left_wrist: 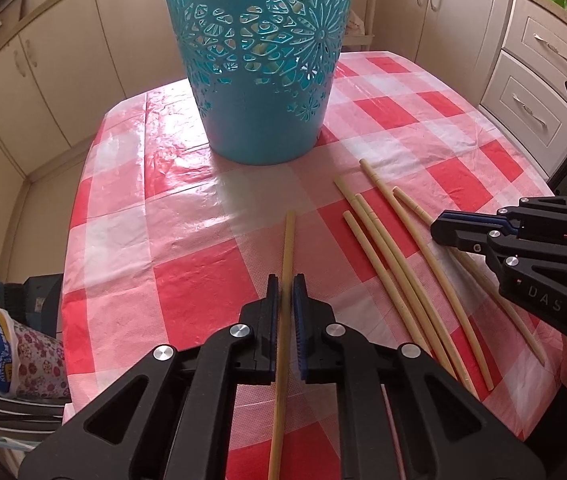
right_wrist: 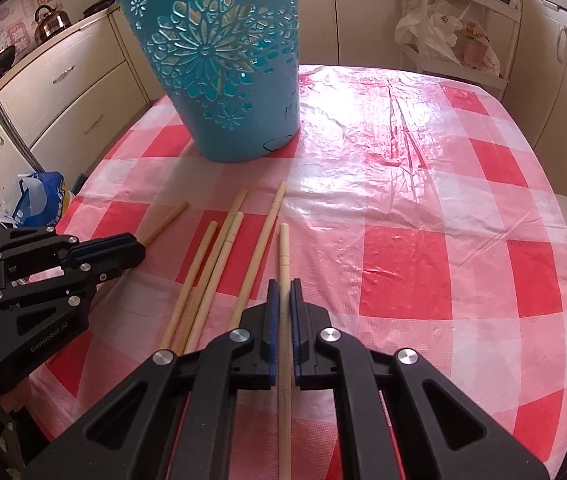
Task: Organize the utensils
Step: 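Lift both held sticks up toward the teal bin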
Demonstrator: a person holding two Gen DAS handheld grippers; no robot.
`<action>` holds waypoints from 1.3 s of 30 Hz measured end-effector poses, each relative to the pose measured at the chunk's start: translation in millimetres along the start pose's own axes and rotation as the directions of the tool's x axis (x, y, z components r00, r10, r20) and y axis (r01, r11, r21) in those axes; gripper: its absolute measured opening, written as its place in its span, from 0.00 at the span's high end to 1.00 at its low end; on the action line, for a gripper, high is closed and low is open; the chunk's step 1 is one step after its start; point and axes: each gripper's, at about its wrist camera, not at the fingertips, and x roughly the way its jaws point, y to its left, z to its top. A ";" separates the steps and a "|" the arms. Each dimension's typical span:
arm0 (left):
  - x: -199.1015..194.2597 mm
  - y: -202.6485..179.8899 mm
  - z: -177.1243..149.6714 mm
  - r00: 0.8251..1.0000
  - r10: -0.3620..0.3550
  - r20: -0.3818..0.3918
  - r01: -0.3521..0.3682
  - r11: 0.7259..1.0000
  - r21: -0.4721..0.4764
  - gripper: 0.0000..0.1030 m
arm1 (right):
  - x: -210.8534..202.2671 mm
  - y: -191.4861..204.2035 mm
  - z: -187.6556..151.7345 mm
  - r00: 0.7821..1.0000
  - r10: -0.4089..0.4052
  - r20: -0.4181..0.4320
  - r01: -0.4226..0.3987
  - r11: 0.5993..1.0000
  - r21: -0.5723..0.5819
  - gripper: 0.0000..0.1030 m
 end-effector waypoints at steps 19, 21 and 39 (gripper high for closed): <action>-44.6 -11.6 -7.6 0.994 0.036 0.099 -0.035 0.999 -0.019 0.95 | -38.0 -17.3 -21.1 0.981 0.170 0.092 -0.185 0.962 0.199 0.94; -51.6 -12.7 -7.4 0.993 0.039 0.115 -0.037 0.999 -0.024 0.95 | -45.1 -15.8 -21.3 0.978 0.179 0.107 -0.198 0.959 0.202 0.94; -140.1 42.0 30.7 0.908 -0.053 0.415 0.157 0.963 -0.220 0.95 | -116.7 -8.8 25.9 0.902 0.221 0.371 -0.298 0.940 0.166 0.94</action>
